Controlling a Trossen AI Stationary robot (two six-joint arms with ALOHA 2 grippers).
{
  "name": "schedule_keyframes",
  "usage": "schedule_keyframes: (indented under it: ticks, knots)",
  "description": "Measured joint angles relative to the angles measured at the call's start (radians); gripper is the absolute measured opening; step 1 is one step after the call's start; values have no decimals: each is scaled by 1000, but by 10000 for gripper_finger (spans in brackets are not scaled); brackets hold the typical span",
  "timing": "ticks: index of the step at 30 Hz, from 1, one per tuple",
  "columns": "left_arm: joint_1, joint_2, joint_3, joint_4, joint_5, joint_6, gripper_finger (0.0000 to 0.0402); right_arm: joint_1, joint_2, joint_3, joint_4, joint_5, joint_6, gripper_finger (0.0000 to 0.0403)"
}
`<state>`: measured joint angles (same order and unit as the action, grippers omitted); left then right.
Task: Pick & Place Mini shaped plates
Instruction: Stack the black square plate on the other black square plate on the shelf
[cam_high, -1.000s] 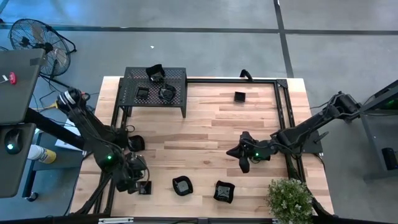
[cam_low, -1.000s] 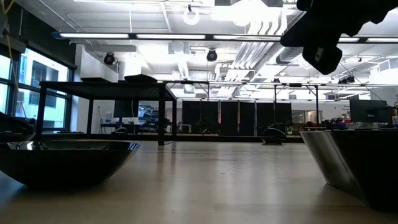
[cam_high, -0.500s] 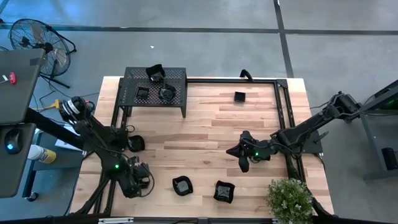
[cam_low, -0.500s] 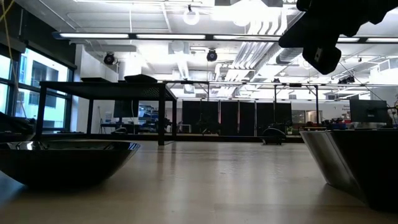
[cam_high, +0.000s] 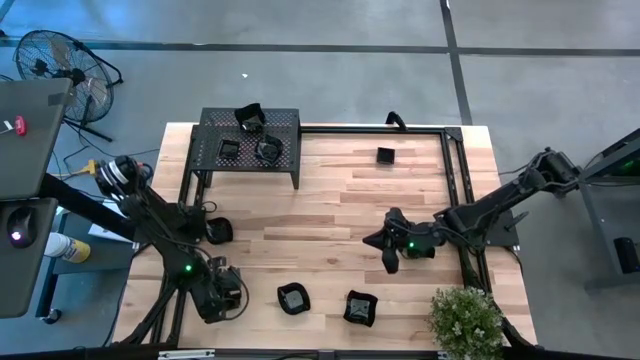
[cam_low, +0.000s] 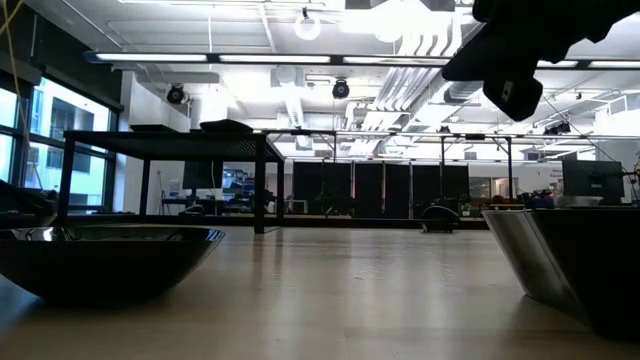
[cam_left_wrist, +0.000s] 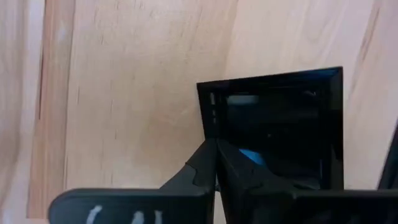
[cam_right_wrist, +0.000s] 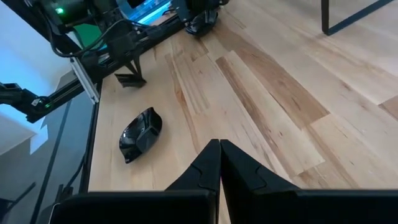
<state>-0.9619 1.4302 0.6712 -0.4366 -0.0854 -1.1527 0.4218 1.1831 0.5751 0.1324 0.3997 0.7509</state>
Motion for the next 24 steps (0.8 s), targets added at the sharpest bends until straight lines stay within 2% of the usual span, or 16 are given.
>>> schedule_keyframes:
  ticks: [9,19,24]
  knots:
    - [70,-52,0,2,79,2,13,-42,0,0,0,-42,-18,3]
    - [98,-53,0,-8,105,52,93,-57,0,0,3,-70,-34,3]
    - [98,-31,0,3,103,84,104,-57,0,0,3,-70,-34,3]
